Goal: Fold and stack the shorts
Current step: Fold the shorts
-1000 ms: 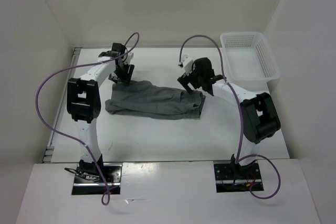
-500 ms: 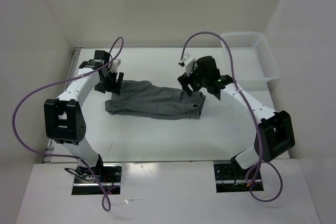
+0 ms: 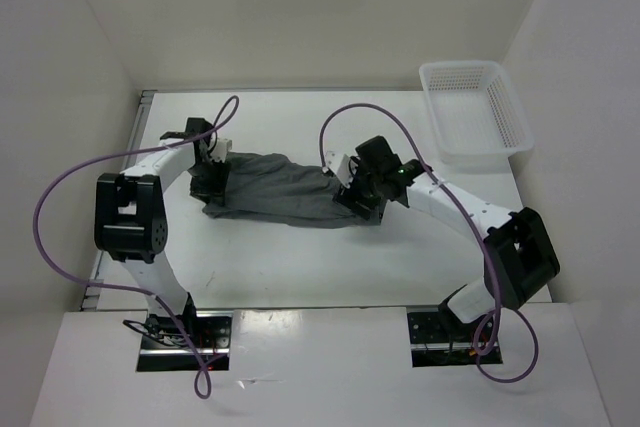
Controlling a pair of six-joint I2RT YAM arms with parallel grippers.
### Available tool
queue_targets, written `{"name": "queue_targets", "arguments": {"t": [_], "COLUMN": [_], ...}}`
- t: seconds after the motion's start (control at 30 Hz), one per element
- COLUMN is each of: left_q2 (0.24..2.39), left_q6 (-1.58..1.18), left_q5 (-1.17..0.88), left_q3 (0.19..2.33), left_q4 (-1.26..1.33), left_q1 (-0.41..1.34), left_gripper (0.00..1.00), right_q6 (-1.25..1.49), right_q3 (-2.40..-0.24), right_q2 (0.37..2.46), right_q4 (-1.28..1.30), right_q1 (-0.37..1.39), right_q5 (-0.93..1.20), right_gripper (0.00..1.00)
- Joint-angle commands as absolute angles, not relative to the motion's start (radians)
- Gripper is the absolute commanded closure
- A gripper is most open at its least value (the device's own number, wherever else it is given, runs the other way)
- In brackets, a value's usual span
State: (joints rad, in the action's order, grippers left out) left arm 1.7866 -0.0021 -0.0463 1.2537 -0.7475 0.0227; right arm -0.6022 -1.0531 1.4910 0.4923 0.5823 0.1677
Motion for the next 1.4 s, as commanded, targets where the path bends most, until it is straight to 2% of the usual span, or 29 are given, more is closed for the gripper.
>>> {"name": "queue_targets", "arguments": {"t": [0.0,0.1,0.13,0.2,0.23,0.27,0.37,0.47,0.63,0.9,1.0,1.03,1.07,1.17,1.2,1.27,1.33,1.37], "left_q2": [1.805,1.818,1.818,1.818,1.809,1.793,1.743,1.654,1.572,1.536,1.526,1.526,1.514,1.488,1.474,1.456,1.43,1.43], "left_q6": [0.0,0.0,0.0,0.0,0.0,0.0,0.0,0.0,0.0,0.0,0.0,0.0,0.0,0.0,0.0,0.0,0.0,0.0], "left_q5": [-0.107,-0.097,-0.086,-0.077,-0.065,-0.055,0.038,0.139,0.179,0.161,0.161,0.152,0.152,0.14,0.14,0.124,0.068,0.039], "left_q3": [1.246,1.246,1.246,1.246,1.246,1.246,1.279,1.327,1.374,1.076,0.997,0.985,0.976,0.966,0.966,1.0,1.044,1.104], "left_q4": [-0.752,-0.773,-0.773,-0.773,-0.773,-0.773,-0.773,-0.738,-0.758,-0.747,-0.729,-0.729,-0.742,-0.765,-0.776,-0.822,-0.909,-0.948], "left_q1": [0.018,0.018,0.018,0.018,0.018,0.018,0.018,0.009,0.02,0.112,0.112,0.112,0.112,0.112,0.112,0.112,0.112,0.112], "left_gripper": [0.56,0.65,0.73,0.82,0.86,0.93,0.99,1.0,1.0,0.96,0.89,0.85,0.79,0.7,0.64,0.58,0.51,0.5], "right_q6": [-0.689,-0.698,-0.698,-0.689,-0.689,-0.689,-0.689,-0.689,-0.755,-0.837,-0.848,-0.857,-0.857,-0.868,-0.868,-0.868,-0.868,-0.858], "right_q3": [-1.014,-0.977,-0.959,-0.95,-0.939,-0.939,-0.968,-1.009,-1.029,-0.867,-0.828,-0.816,-0.816,-0.84,-0.853,-0.894,-0.954,-0.98], "right_q2": [1.463,1.463,1.463,1.463,1.463,1.473,1.46,1.431,1.39,1.371,1.371,1.371,1.361,1.329,1.315,1.258,1.22,1.201], "right_q4": [0.538,0.509,0.49,0.428,0.411,0.4,0.377,0.403,0.48,0.531,0.54,0.551,0.561,0.59,0.618,0.643,0.699,0.725], "right_q1": [0.594,0.594,0.594,0.594,0.594,0.594,0.594,0.594,0.594,0.663,0.713,0.713,0.713,0.713,0.713,0.713,0.713,0.713], "right_q5": [0.138,0.118,0.092,0.063,0.029,0.012,-0.047,-0.057,-0.02,0.021,0.021,0.021,0.021,0.035,0.044,0.086,0.124,0.162], "right_gripper": [0.25,0.38,0.52,0.65,0.78,0.84,1.0,1.0,1.0,0.98,0.82,0.71,0.68,0.66,0.65,0.57,0.4,0.37]}}
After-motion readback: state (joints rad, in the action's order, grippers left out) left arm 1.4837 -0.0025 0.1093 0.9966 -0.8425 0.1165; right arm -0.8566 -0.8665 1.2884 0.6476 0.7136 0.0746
